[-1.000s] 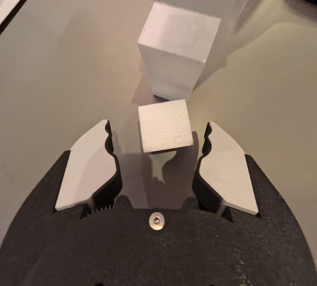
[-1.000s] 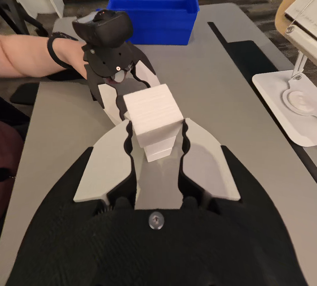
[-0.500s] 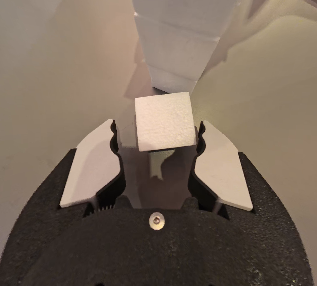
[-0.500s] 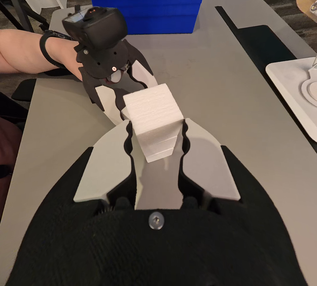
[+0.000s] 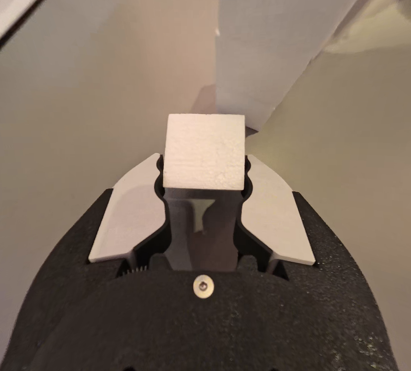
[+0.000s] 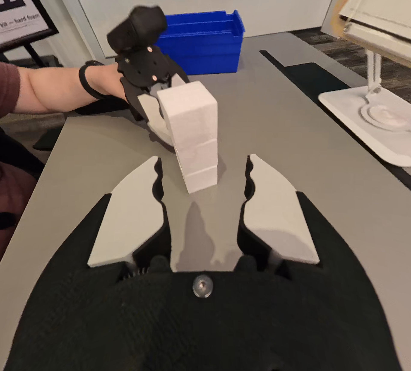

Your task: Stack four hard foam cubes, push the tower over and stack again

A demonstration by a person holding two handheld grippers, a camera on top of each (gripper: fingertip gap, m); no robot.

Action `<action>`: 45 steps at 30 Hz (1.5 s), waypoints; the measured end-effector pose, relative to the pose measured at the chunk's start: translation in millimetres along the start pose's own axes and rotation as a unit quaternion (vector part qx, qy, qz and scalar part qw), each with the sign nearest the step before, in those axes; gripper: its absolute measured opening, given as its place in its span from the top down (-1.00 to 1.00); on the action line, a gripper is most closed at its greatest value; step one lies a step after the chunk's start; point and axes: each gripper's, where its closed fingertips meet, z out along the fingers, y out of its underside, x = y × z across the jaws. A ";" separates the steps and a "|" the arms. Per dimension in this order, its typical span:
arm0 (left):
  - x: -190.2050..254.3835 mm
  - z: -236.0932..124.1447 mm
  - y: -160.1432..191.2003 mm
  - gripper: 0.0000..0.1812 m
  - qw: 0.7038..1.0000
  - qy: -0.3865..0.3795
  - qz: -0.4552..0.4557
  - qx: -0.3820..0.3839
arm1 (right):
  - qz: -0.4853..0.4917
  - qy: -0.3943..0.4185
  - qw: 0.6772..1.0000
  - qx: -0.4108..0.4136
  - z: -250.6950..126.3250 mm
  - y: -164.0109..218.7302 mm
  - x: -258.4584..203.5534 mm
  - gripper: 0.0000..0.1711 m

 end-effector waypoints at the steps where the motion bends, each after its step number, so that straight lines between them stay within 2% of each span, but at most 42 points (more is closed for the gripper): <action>1: -4.8 -9.5 -7.1 0.25 1.000 -0.003 -0.006 0.015 | 0.010 0.004 1.000 0.012 -5.8 2.7 3.1 0.16; 6: -23.9 -70.1 -57.3 0.25 0.996 -0.009 0.014 0.082 | 0.037 0.024 0.998 0.035 -26.2 12.5 13.9 0.21; 10: 5.9 -105.3 -101.6 0.25 0.989 0.079 0.064 0.111 | 0.034 0.023 0.998 0.049 -30.3 10.9 11.4 0.21; 12: 14.2 -106.1 -116.6 0.25 0.987 0.085 0.084 0.104 | 0.034 0.024 0.998 0.039 -28.7 15.0 11.4 0.21; 16: 26.4 -82.4 -128.8 0.25 0.987 0.074 0.128 0.057 | 0.029 0.020 0.999 0.025 -25.3 20.1 9.1 0.21; 21: 31.6 -59.5 -133.0 0.25 0.987 0.071 0.140 0.032 | 0.033 0.017 0.999 0.037 -27.6 18.7 8.9 0.21; 27: 32.6 -51.2 -134.2 0.25 0.989 0.092 0.116 0.027 | 0.037 0.012 0.999 0.027 -26.4 23.7 8.4 0.21; 32: 34.9 -48.2 -131.8 0.24 0.987 0.095 0.130 0.020 | 0.044 0.002 0.999 0.015 -24.3 28.4 5.8 0.21; 33: 33.6 -47.4 -132.1 0.22 0.987 0.090 0.132 0.021 | 0.045 -0.001 0.999 0.014 -23.9 29.1 5.2 0.21; 36: 32.5 -47.2 -130.4 -0.03 0.987 0.087 0.133 0.023 | 0.047 -0.002 0.999 0.009 -23.0 31.5 5.1 0.21; 39: 29.5 -60.0 -127.5 -0.09 0.989 0.082 0.112 0.053 | 0.047 0.001 0.999 0.009 -24.0 32.7 6.1 0.21; 42: 21.0 -76.3 -109.5 -0.05 0.991 0.072 0.069 0.088 | 0.048 0.007 0.999 0.012 -27.1 32.5 8.8 0.21; 45: 4.1 -70.7 -64.0 0.10 0.997 0.037 0.015 0.069 | 0.052 0.020 0.998 0.016 -31.3 32.9 14.7 0.21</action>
